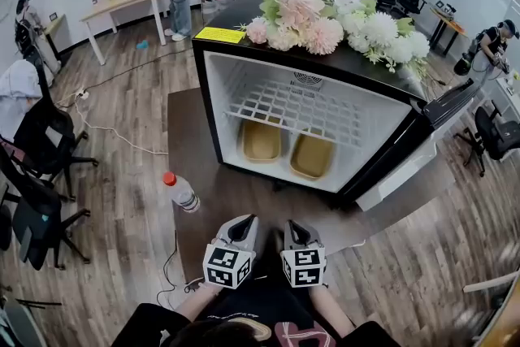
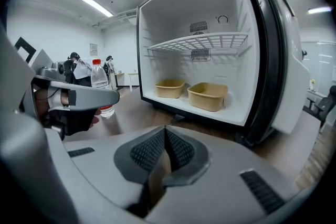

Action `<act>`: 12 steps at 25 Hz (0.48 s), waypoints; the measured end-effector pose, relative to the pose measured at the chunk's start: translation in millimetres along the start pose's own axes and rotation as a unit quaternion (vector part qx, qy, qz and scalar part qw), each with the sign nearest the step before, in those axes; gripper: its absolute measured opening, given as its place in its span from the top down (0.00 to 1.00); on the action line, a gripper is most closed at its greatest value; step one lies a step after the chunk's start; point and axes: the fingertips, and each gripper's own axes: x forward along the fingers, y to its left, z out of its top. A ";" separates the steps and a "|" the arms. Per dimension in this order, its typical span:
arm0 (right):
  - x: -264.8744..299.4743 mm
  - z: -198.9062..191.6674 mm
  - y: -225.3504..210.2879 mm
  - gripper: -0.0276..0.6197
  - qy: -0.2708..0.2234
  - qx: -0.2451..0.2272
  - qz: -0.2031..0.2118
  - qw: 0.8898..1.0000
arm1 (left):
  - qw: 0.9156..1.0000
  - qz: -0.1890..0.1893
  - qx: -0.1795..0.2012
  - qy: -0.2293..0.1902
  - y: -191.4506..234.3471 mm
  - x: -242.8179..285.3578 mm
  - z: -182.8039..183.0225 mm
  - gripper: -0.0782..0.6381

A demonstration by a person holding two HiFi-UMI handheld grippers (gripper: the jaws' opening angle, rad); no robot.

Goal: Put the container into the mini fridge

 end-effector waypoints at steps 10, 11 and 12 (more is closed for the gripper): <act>3.2 -6.9 8.0 0.95 0.001 0.012 0.026 1.000 | 0.999 0.020 -0.013 0.031 4.6 0.0 -14.8 0.88; 4.4 -6.6 9.4 0.95 0.000 0.012 0.031 0.999 | 0.999 0.020 -0.013 0.033 4.8 0.8 -15.9 0.88; 5.6 -6.8 10.2 0.95 0.001 0.010 0.033 0.999 | 0.999 0.022 -0.014 0.035 5.3 1.2 -16.7 0.88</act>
